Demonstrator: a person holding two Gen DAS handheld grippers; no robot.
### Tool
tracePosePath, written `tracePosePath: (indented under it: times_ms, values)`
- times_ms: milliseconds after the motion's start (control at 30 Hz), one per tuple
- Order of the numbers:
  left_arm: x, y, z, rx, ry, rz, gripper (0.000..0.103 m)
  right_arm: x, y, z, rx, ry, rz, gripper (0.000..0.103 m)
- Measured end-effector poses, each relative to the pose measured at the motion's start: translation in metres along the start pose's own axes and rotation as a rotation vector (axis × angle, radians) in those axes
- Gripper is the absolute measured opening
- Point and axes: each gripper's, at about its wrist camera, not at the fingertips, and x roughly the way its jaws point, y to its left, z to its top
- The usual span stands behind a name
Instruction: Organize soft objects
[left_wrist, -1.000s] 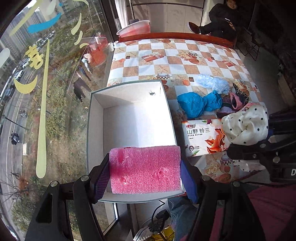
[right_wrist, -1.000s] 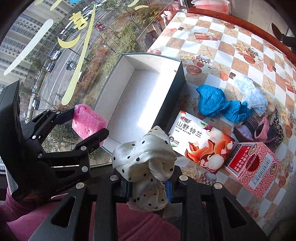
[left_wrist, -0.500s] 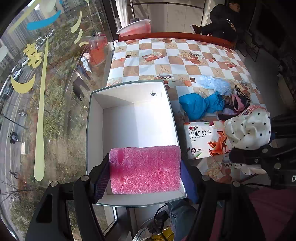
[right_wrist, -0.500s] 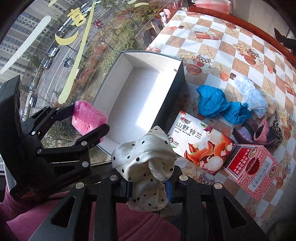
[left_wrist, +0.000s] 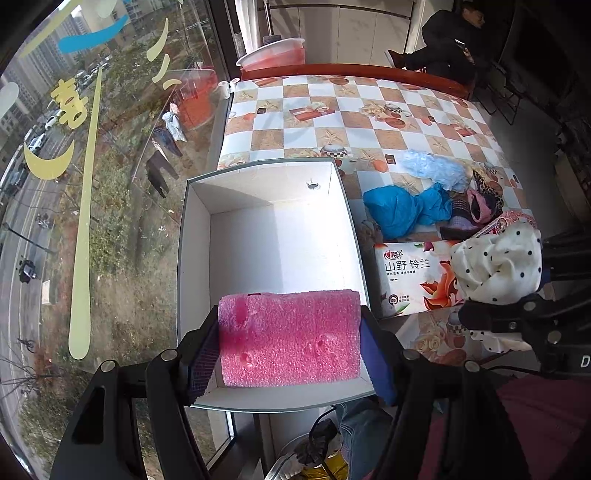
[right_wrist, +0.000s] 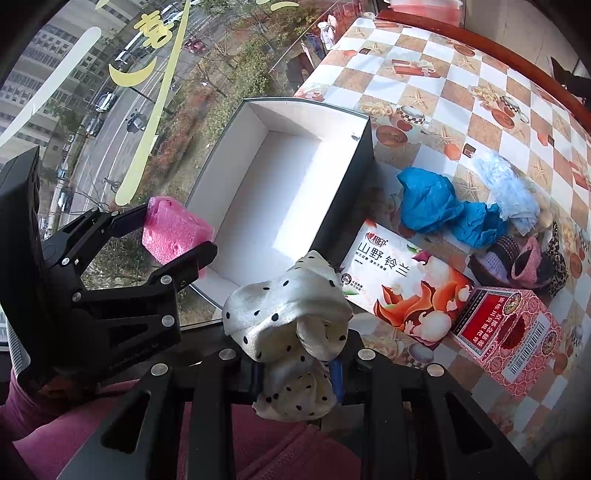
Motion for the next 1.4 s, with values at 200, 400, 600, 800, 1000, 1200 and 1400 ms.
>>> tracePosePath:
  times_ms: [200, 400, 600, 800, 1000, 1200, 1400]
  values:
    - [0.001, 0.002, -0.002, -0.011, 0.0, 0.0, 0.073, 0.002, 0.003, 0.003, -0.005, 0.007, -0.003, 0.029]
    - [0.003, 0.008, -0.003, -0.03, 0.005, 0.0, 0.073, 0.006, 0.006, 0.006, -0.017, 0.022, -0.006, 0.029]
    - [0.008, 0.014, -0.005, -0.057, 0.009, 0.001, 0.073, 0.009, 0.01, 0.009, -0.031, 0.038, -0.011, 0.029]
    - [0.014, 0.023, -0.01, -0.087, 0.025, 0.008, 0.073, 0.014, 0.016, 0.015, -0.055, 0.052, -0.022, 0.029]
    - [0.022, 0.035, -0.017, -0.125, 0.042, 0.022, 0.073, 0.019, 0.025, 0.025, -0.092, 0.054, -0.037, 0.029]
    - [0.029, 0.045, -0.023, -0.16, 0.052, 0.045, 0.073, 0.025, 0.041, 0.04, -0.138, 0.032, -0.032, 0.029]
    - [0.041, 0.05, -0.034, -0.197, 0.089, 0.052, 0.073, 0.037, 0.057, 0.051, -0.171, 0.038, -0.026, 0.029]
